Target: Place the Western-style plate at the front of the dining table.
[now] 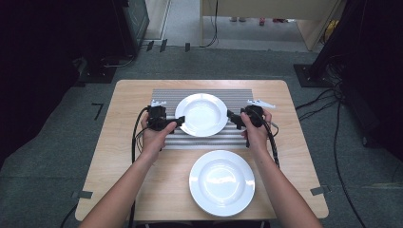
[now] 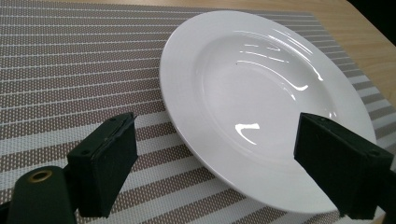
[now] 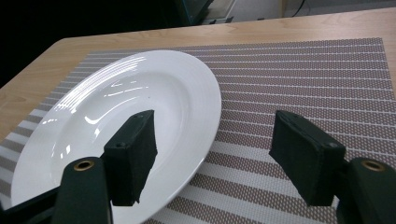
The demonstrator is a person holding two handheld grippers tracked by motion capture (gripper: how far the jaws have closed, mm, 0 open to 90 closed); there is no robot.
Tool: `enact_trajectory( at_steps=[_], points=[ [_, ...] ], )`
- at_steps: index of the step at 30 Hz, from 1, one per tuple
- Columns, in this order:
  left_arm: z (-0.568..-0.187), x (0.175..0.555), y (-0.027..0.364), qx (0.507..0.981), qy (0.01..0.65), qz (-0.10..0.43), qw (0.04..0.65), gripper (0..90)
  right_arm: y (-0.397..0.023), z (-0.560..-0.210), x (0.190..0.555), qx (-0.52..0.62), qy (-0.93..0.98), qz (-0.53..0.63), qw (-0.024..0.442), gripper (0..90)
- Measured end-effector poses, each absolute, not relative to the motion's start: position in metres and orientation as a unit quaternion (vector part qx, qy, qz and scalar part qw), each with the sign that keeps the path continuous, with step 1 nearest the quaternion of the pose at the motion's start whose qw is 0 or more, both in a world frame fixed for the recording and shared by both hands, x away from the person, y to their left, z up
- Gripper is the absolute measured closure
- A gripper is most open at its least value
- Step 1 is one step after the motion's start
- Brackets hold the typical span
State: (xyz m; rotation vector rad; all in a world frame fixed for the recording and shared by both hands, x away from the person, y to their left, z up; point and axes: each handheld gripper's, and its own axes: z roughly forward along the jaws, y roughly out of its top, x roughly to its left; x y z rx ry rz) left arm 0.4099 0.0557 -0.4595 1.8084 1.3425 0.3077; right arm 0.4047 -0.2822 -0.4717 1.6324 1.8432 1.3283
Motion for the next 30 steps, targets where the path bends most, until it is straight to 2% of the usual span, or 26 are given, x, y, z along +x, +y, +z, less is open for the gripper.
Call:
enact_trajectory(
  at_steps=[13,30],
  points=[
    [-0.45,0.378,0.072,0.724,0.519,0.129,0.437,10.6,-0.302,-0.465,0.366,0.55,0.667,0.471,0.175,26.9],
    [-0.459,0.342,0.099,0.725,0.521,0.138,0.43,10.5,-0.323,-0.464,0.321,0.53,0.676,0.48,0.177,25.7]
  ],
)
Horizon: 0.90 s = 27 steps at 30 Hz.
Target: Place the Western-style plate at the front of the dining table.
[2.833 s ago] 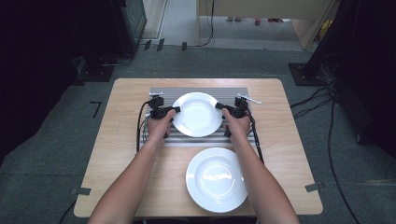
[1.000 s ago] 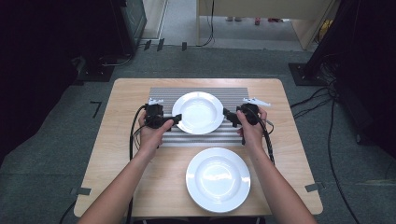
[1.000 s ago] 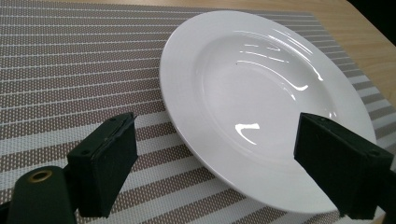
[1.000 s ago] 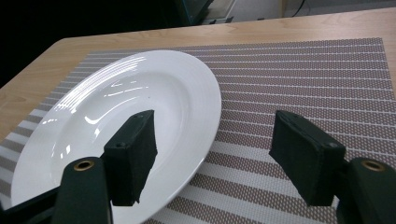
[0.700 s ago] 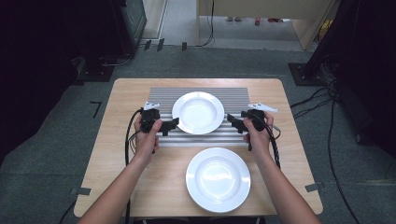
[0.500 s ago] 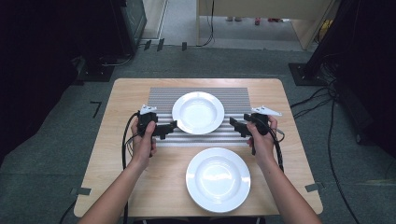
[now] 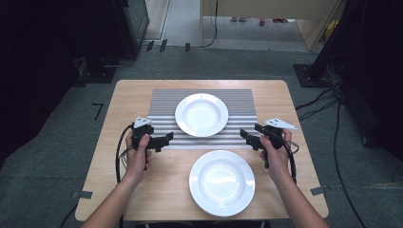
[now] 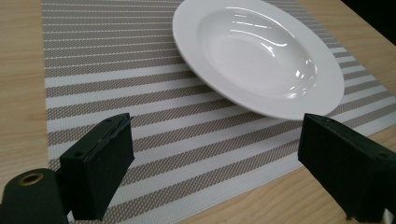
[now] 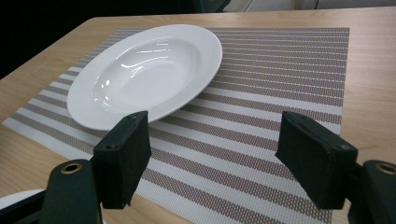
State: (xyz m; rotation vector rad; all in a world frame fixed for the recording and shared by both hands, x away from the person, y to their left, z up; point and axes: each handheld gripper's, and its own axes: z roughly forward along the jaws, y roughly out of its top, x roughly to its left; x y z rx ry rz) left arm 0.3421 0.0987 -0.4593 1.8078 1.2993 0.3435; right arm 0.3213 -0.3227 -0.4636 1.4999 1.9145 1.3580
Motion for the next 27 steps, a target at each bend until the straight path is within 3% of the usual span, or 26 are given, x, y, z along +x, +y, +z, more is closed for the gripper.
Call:
enact_trajectory(
  at_steps=[27],
  points=[
    [-0.468,0.283,0.152,0.713,0.538,0.158,0.421,10.5,-0.374,-0.472,0.255,0.548,0.657,0.485,0.182,25.5]
  ],
)
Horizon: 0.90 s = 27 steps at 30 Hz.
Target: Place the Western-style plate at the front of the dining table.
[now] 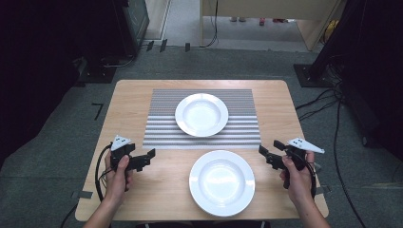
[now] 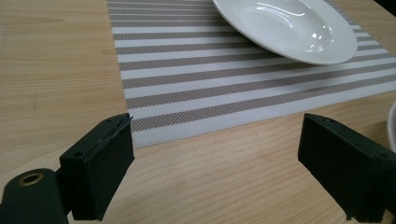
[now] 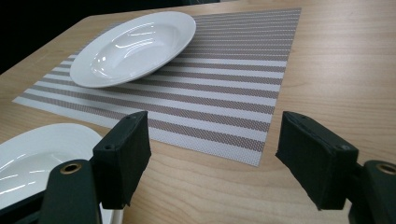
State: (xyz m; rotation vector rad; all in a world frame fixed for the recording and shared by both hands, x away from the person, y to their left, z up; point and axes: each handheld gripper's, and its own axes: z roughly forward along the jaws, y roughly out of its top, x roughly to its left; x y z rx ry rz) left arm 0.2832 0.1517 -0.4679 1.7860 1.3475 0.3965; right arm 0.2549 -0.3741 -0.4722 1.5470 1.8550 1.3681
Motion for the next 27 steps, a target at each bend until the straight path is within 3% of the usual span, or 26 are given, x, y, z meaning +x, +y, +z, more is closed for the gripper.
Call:
enact_trajectory(
  at_steps=[27],
  points=[
    [-0.494,0.241,0.209,0.691,0.586,0.173,0.385,10.5,-0.432,-0.499,0.202,0.591,0.645,0.442,0.201,25.7]
  ],
)
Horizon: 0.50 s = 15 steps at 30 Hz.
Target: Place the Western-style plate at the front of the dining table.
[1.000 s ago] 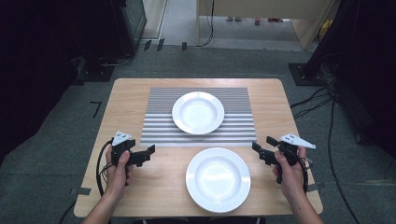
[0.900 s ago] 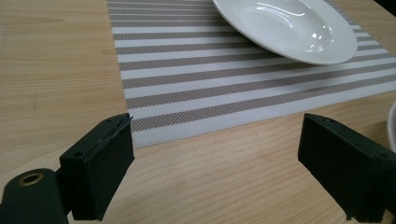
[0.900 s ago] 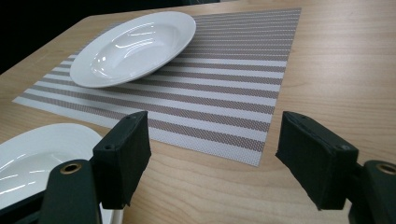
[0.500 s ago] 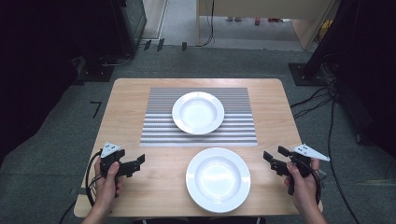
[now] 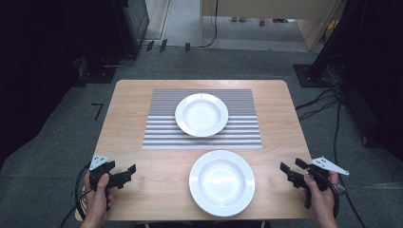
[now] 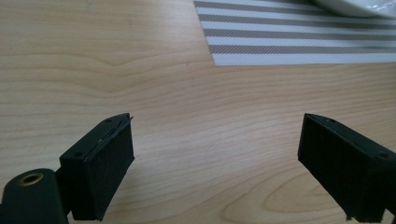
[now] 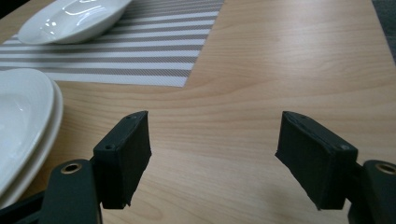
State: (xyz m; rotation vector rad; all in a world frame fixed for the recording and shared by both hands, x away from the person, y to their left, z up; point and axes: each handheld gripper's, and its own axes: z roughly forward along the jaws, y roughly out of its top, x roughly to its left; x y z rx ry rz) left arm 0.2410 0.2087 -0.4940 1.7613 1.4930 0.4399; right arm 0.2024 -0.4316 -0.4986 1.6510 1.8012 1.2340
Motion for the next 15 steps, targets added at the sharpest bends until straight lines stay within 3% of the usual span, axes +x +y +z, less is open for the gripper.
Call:
enact_trajectory(
  at_steps=[15],
  points=[
    [-0.513,0.226,0.231,0.692,0.606,0.209,0.331,10.5,-0.458,-0.522,0.187,0.62,0.646,0.391,0.214,26.1]
  ],
)
